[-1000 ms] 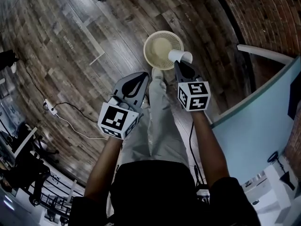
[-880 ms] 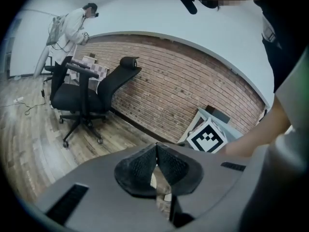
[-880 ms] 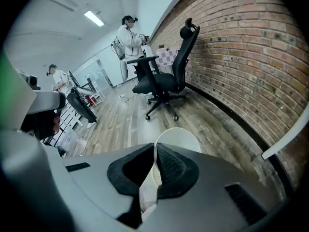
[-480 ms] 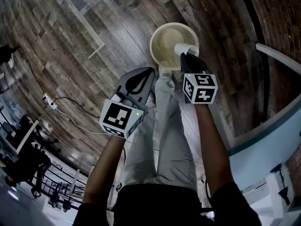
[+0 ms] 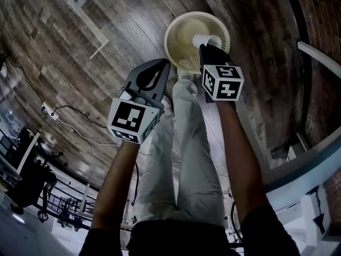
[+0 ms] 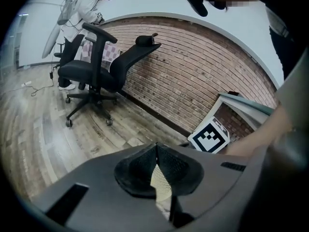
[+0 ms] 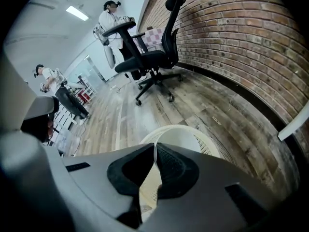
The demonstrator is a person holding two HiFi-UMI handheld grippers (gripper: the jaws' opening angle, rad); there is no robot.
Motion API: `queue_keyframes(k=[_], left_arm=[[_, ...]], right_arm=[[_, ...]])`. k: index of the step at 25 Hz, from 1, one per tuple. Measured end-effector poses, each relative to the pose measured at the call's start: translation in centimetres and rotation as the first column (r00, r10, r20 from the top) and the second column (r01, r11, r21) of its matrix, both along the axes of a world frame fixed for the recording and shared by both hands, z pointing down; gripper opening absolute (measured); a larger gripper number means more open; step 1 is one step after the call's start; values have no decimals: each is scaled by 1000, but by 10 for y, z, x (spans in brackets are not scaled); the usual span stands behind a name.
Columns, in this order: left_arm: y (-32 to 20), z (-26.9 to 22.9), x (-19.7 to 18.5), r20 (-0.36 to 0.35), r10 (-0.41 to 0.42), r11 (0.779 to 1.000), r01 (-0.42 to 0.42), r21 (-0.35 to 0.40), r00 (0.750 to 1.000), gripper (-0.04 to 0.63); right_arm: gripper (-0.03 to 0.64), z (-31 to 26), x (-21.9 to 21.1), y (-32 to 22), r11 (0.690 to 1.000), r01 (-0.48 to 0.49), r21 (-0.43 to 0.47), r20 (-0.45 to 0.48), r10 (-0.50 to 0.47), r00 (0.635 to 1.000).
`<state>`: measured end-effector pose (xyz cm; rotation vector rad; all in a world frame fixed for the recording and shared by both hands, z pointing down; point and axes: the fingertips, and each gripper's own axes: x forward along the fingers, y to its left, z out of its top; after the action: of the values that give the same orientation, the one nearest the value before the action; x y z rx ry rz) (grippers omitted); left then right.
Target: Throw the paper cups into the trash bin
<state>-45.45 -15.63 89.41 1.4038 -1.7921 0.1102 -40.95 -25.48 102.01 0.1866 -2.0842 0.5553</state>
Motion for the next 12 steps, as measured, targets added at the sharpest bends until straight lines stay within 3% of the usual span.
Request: queue_keyframes(k=[10, 12], left_arm=[[-7, 19, -6, -1, -14, 1000, 14, 17, 1000, 9], [-6, 20, -5, -8, -23, 1000, 23, 16, 1000, 9]], right_arm=[[26, 51, 16, 15, 991, 136, -18, -123, -137, 983], [62, 53, 18, 18, 987, 159, -32, -135, -162, 978]])
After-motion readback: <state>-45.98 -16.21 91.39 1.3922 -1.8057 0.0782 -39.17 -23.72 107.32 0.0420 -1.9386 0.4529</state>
